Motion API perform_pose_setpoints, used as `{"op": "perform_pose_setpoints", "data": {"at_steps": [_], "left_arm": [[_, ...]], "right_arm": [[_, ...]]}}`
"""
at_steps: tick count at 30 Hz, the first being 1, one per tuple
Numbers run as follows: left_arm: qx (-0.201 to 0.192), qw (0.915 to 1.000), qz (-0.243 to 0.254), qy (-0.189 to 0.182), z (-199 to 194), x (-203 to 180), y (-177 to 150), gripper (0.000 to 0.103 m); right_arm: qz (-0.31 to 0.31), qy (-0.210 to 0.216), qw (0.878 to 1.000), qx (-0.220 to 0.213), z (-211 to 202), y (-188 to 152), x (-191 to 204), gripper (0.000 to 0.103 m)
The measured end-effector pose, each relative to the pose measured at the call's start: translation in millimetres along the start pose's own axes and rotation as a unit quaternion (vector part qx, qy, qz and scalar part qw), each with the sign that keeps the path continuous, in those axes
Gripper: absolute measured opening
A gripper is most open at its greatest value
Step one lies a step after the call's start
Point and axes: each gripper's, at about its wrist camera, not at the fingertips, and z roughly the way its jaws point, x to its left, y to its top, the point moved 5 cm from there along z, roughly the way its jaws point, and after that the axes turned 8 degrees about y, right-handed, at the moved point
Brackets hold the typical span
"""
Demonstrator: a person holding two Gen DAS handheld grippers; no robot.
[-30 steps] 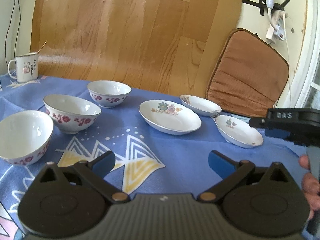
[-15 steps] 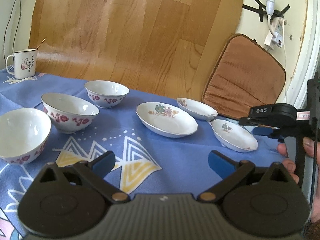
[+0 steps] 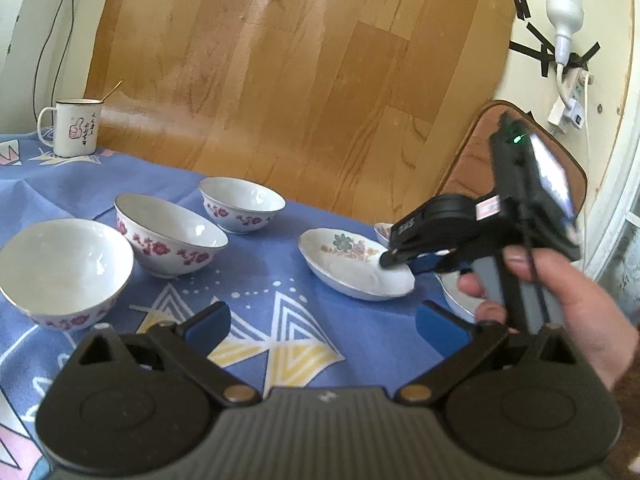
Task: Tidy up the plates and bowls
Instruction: 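Reach the right gripper to the large floral plate and grasp its rim, then lift the plate with the right gripper and carry it toward the window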
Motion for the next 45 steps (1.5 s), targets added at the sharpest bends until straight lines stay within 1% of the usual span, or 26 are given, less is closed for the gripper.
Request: {"op": "perform_pose_setpoints", "data": {"at_steps": [2,4,6,9,12,14,18,20,23,26,28,30,33,37,38,40,45], "left_arm": [[-0.002,1.0,-0.004,0.002,0.2,1.5,0.6,0.101],[-0.005,1.0,-0.006,0.005,-0.6,2.3,0.8,0.101],[-0.009,0.9999,-0.008,0.009,-1.7,3.2,1.5,0.101],[-0.012,0.9998,-0.013,0.011,-3.2,5.4,2.4,0.101],[-0.013,0.9996,-0.021,0.013,-3.8,9.1,3.2,0.1],[-0.01,0.9996,-0.024,0.012,-3.6,10.8,3.1,0.097],[-0.009,0.9997,-0.022,0.009,-4.3,10.2,2.6,0.097],[-0.006,0.9998,-0.018,0.002,-4.1,8.4,1.9,0.095],[0.005,0.9998,-0.011,-0.014,-2.4,4.7,0.1,0.095],[0.025,0.9987,0.0,-0.044,-0.1,-2.2,-3.7,0.095],[0.032,0.9979,0.009,-0.055,0.6,-6.9,-5.4,0.095],[0.039,0.9969,0.017,-0.066,1.4,-11.1,-7.3,0.095],[0.047,0.9958,0.02,-0.076,1.8,-12.9,-9.5,0.094],[0.065,0.9938,0.016,-0.088,4.2,-12.8,-12.1,0.076],[0.069,0.9934,0.016,-0.09,5.0,-13.0,-12.6,0.073],[0.071,0.9931,0.016,-0.092,6.1,-13.0,-12.7,0.073],[0.085,0.9916,0.016,-0.097,9.0,-14.2,-14.0,0.073]], "right_arm": [[0.005,-0.001,1.0,0.0,-2.2,0.9,1.5,0.024],[0.001,0.002,1.0,0.0,-8.6,-2.1,4.7,0.02],[0.002,0.017,1.0,0.002,-17.7,-8.5,8.3,0.014],[-0.003,0.024,1.0,0.006,-28.1,-19.4,12.0,0.012],[0.006,0.048,0.999,0.007,-43.7,-34.5,14.0,0.013],[0.003,0.056,0.998,0.0,-58.3,-47.7,15.0,0.013],[0.002,0.069,0.998,-0.012,-86.6,-74.0,10.5,0.013],[0.007,0.075,0.997,-0.014,-99.2,-88.2,4.7,0.013],[0.028,0.086,0.996,-0.013,-116.3,-109.4,-7.5,0.014],[0.049,0.099,0.994,-0.017,-131.1,-125.6,-18.2,0.013],[0.064,0.105,0.992,-0.02,-135.0,-133.9,-24.1,0.013],[0.073,0.113,0.991,-0.026,-135.9,-136.9,-25.1,0.013],[0.076,0.109,0.99,-0.035,-132.9,-135.0,-22.7,0.016],[0.065,0.1,0.992,-0.043,-130.5,-136.2,-15.9,0.018],[0.062,0.1,0.992,-0.047,-130.1,-136.5,-13.9,0.021],[0.06,0.102,0.992,-0.053,-131.4,-139.6,-16.4,0.022],[0.06,0.099,0.991,-0.068,-132.3,-142.0,-21.4,0.022]]}}
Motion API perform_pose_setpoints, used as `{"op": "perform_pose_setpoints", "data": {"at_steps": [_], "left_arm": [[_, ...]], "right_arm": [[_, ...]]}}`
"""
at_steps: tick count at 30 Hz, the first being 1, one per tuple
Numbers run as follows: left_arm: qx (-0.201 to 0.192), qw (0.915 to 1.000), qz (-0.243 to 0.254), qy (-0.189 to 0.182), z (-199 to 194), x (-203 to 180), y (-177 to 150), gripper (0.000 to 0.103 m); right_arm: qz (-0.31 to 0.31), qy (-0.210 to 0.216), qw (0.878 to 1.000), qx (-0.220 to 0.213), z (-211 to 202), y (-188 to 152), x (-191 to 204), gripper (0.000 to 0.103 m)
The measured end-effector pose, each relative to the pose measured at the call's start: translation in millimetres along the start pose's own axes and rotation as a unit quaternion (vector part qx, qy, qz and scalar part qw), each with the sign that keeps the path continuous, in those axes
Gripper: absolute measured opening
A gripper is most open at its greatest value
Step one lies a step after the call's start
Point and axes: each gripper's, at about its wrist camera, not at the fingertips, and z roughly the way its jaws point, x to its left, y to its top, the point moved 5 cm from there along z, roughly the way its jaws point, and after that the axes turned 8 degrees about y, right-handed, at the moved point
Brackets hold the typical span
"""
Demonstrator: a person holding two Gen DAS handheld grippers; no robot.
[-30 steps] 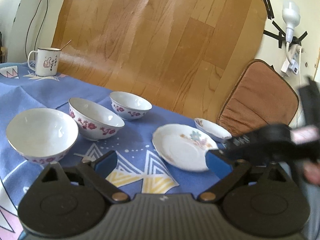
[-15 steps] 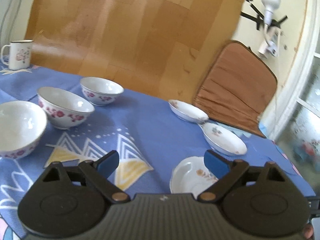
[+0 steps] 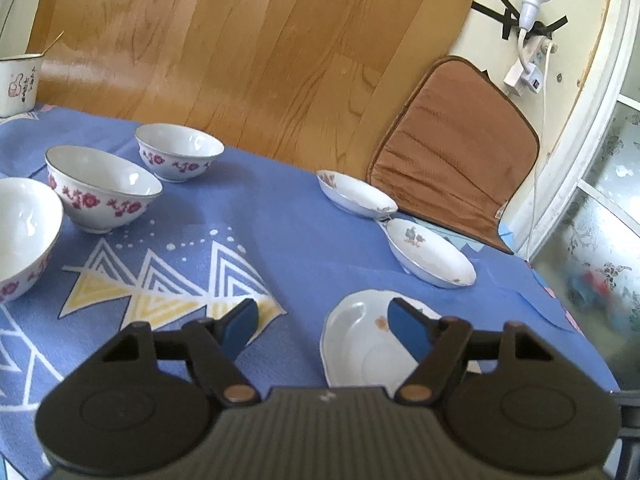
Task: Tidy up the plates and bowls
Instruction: 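Lift the plate with the right gripper and carry it toward the window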
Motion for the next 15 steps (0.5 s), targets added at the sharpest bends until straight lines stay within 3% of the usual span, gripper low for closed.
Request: {"op": "perform_pose_setpoints", "data": {"at_steps": [4,10,15], "left_arm": [[0.019,0.9998,-0.003,-0.011,2.9,0.4,-2.4,0.067],[0.032,0.998,0.019,-0.051,1.3,-10.0,-7.5,0.041],[0.049,0.997,0.03,-0.053,4.7,-16.7,-10.5,0.041]], "right_arm": [[0.0,0.002,1.0,-0.007,-3.0,-2.9,-3.1,0.023],[-0.006,0.011,1.0,-0.014,-4.9,-6.9,-2.8,0.025],[-0.017,0.038,0.999,-0.031,-6.6,-11.9,-1.7,0.041]]}}
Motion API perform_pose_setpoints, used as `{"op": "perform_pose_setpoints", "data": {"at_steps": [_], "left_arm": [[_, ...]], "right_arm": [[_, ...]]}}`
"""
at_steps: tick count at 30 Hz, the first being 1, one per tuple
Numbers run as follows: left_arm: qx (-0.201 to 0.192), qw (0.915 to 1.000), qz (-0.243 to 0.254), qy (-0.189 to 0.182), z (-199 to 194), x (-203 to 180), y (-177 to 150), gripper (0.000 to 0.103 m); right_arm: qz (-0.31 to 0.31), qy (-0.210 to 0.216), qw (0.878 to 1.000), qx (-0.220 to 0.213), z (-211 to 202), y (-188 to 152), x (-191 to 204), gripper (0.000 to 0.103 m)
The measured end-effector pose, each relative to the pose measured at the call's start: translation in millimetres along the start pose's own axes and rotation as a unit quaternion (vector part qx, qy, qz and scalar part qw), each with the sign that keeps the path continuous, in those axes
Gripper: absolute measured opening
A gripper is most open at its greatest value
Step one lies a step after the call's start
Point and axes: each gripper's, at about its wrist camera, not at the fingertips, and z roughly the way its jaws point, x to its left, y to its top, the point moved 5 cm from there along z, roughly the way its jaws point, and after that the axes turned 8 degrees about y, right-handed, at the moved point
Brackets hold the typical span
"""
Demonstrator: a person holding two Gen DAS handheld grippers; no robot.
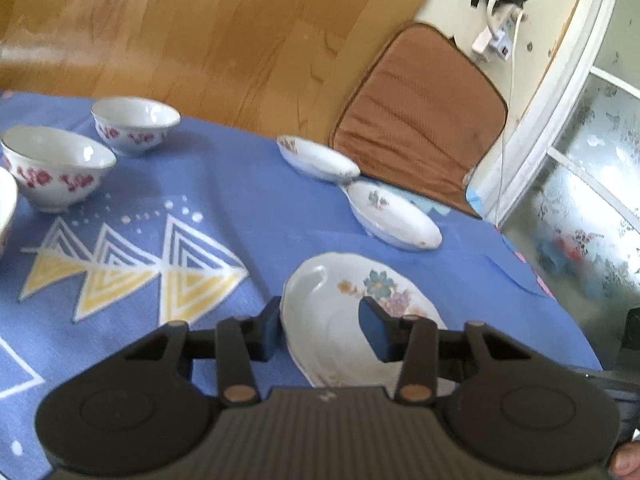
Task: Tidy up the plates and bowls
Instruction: 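Lift the plate with the right gripper and carry it toward the window, then lower the plate onto the cloth by the window and open the right gripper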
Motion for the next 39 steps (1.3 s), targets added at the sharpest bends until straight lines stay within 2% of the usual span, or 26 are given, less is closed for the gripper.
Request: {"op": "perform_pose_setpoints", "data": {"at_steps": [3,4,5,6,8,11,16,21,28,35,39], "left_arm": [[0.001,0.9999,0.011,0.002,1.6,-4.8,-0.4,0.044],[0.0,0.9999,0.015,0.007,1.0,-5.7,-1.2,0.041],[-0.003,0.9997,0.018,0.015,0.5,-6.9,-2.0,0.037],[-0.005,0.9995,0.018,0.024,-0.1,-7.1,-2.7,0.034],[-0.003,0.9996,0.006,0.026,-1.3,-5.6,-3.2,0.017],[0.009,0.9999,-0.011,0.005,-2.4,-8.0,-3.9,0.014],[0.007,0.9996,0.028,-0.002,2.9,-40.9,-0.6,0.014],[0.018,0.9977,0.059,-0.028,15.7,-78.5,8.7,0.014],[0.037,0.9922,0.098,-0.068,39.7,-144.4,5.1,0.014],[0.062,0.9844,0.135,-0.094,64.4,-193.3,-8.5,0.015],[0.075,0.9816,0.15,-0.093,74.5,-200.9,-17.9,0.016]], "right_arm": [[-0.015,-0.008,1.0,0.004,0.5,-1.7,4.8,0.039],[-0.021,-0.013,1.0,0.011,0.9,-1.4,7.0,0.037],[-0.025,-0.023,0.999,0.016,0.7,-1.3,7.9,0.028],[-0.026,-0.032,0.999,0.017,-0.5,-1.0,7.2,0.023],[-0.009,-0.033,0.999,0.013,-6.1,0.1,1.5,0.02],[0.011,-0.037,0.999,0.004,-17.1,-0.8,-9.8,0.017],[0.024,-0.061,0.998,-0.023,-41.3,-1.1,-20.7,0.016],[0.046,-0.085,0.993,-0.061,-72.8,3.4,-41.5,0.016],[0.069,-0.134,0.983,-0.101,-118.5,3.9,-71.7,0.016],[0.093,-0.177,0.973,-0.116,-149.8,-4.1,-100.6,0.016],[0.093,-0.196,0.97,-0.106,-149.9,-9.0,-108.6,0.017]]}}
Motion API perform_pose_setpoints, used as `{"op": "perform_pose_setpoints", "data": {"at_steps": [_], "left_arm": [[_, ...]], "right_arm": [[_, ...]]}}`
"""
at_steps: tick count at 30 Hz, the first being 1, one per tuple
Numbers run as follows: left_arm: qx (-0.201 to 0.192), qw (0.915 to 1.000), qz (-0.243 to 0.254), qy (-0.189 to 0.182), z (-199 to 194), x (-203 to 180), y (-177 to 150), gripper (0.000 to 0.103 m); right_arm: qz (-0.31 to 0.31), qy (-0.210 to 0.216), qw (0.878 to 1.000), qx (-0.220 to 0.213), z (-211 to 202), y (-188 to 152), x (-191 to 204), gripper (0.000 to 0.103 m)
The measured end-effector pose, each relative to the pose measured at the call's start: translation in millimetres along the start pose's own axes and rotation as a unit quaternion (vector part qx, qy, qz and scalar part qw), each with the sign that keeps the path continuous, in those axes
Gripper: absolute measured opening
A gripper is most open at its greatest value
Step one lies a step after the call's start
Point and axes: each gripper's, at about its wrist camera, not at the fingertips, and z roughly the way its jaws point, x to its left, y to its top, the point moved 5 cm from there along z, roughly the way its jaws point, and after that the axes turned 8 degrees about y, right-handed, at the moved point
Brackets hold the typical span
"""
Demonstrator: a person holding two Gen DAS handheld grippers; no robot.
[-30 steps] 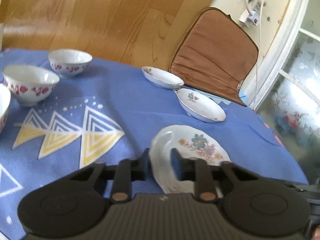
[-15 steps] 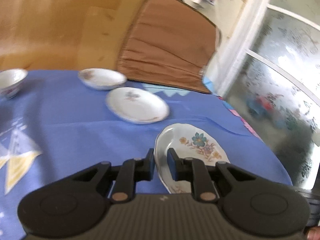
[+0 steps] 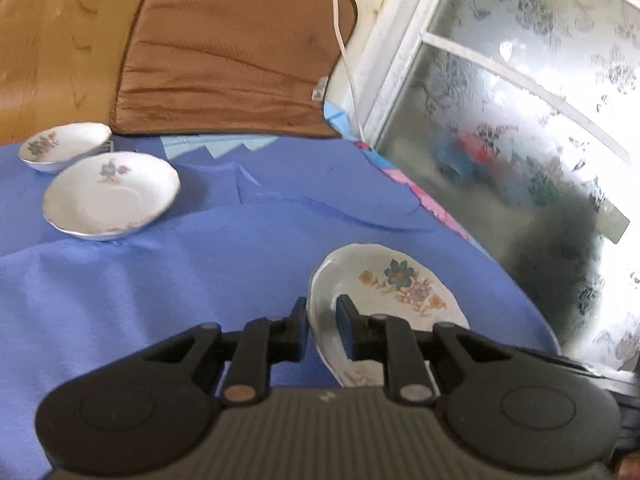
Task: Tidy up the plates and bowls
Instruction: 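Lower the plate onto the cloth by the window and open the right gripper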
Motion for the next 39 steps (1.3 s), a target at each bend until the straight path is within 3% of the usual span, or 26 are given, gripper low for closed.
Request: {"op": "perform_pose_setpoints", "data": {"at_steps": [3,6,10,13,18,24,25,31,39], "left_arm": [[0.01,0.9998,0.009,0.013,8.5,1.3,-6.4,0.019],[-0.01,0.9991,0.026,0.032,-2.0,3.0,-5.7,0.02],[-0.049,0.9979,-0.001,0.043,-28.3,26.4,1.9,0.022],[-0.068,0.9944,-0.031,0.075,-45.4,59.9,3.1,0.022],[-0.083,0.9835,-0.072,0.144,-72.7,120.6,-4.4,0.022],[-0.102,0.9712,-0.073,0.202,-91.7,162.2,-17.9,0.022],[-0.104,0.9698,-0.074,0.208,-92.8,166.8,-19.3,0.026],[-0.128,0.9608,-0.084,0.231,-98.7,179.3,-23.8,0.029],[-0.142,0.9573,-0.07,0.242,-103.7,174.7,-27.9,0.032]], "right_arm": [[-0.021,-0.03,0.999,-0.005,6.8,-5.8,1.2,0.02],[-0.046,-0.066,0.996,-0.045,3.1,-0.9,8.2,0.04],[-0.069,-0.076,0.989,-0.107,-13.0,8.7,21.0,0.04],[-0.083,-0.048,0.988,-0.121,-15.0,10.7,36.0,0.04],[-0.114,0.017,0.989,-0.095,8.3,2.5,74.9,0.04],[-0.129,0.074,0.988,-0.048,47.1,-9.0,121.4,0.04],[-0.134,0.079,0.987,-0.044,53.3,-10.1,128.6,0.04],[-0.159,0.082,0.983,-0.039,79.4,-17.0,156.0,0.04],[-0.132,0.068,0.989,-0.027,91.5,-22.2,143.1,0.041]]}}
